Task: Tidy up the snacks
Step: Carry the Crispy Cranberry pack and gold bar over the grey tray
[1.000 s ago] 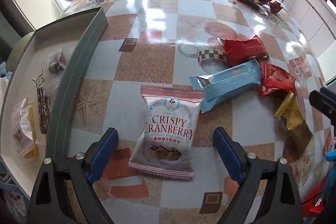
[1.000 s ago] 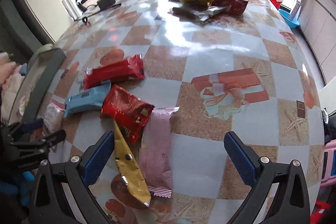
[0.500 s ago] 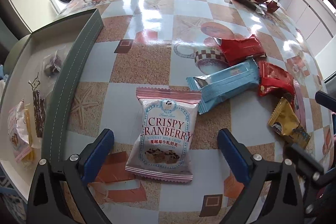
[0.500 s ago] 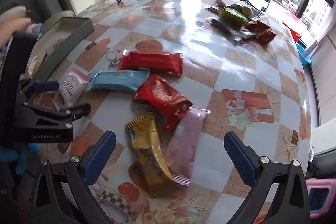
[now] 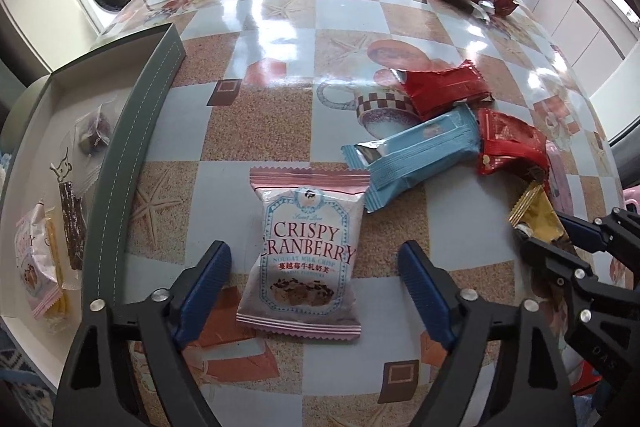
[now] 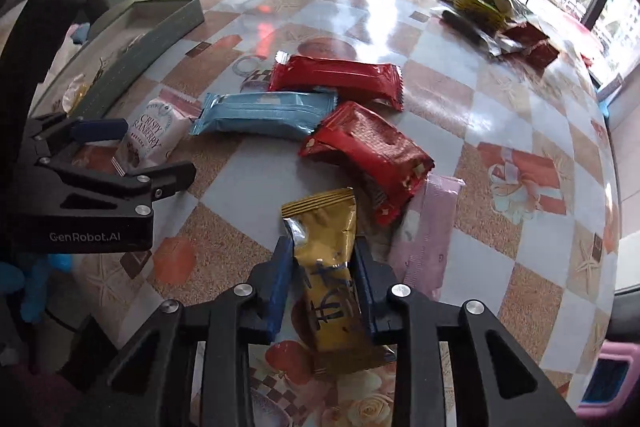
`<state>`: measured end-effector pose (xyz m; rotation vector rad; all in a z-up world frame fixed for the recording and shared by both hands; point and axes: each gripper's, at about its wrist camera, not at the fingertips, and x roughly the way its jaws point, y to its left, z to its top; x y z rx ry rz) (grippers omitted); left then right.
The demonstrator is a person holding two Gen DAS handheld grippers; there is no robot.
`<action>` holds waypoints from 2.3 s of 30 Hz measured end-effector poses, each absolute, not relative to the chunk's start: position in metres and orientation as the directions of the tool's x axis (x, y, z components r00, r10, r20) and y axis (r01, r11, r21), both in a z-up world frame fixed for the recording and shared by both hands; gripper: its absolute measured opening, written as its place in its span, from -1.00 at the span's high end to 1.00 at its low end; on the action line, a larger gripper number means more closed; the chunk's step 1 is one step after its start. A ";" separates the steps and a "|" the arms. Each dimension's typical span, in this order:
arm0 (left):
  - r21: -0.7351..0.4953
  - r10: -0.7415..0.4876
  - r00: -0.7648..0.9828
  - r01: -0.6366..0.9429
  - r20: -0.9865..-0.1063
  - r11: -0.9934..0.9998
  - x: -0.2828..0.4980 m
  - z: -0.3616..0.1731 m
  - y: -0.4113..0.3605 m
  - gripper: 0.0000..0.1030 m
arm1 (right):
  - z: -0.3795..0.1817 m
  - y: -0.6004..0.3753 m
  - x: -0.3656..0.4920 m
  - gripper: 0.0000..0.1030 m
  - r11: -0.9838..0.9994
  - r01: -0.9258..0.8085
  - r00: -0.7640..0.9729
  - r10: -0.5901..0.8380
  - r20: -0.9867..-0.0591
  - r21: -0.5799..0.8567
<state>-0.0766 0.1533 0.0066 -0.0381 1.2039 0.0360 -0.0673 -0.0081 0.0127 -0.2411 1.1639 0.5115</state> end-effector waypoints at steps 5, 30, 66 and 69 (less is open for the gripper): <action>-0.041 -0.032 0.372 -0.016 -0.928 0.999 -0.079 0.013 0.153 0.16 | 0.016 -0.024 -0.064 0.39 0.876 -0.449 0.273 0.323 -0.906 0.176; -0.132 -0.017 0.564 -0.164 -0.826 0.978 -0.119 0.090 0.253 0.17 | 0.076 0.075 -0.051 0.39 0.793 -0.546 0.264 0.468 -0.844 0.269; -0.158 0.054 0.544 -0.334 -0.837 0.929 -0.135 0.063 0.368 0.17 | 0.081 0.235 -0.034 0.54 0.662 -0.660 0.087 0.539 -0.838 0.357; -0.166 0.047 0.535 -0.344 -0.843 0.924 -0.133 0.055 0.375 0.17 | 0.074 0.256 -0.033 0.54 0.655 -0.665 0.069 0.532 -0.844 0.359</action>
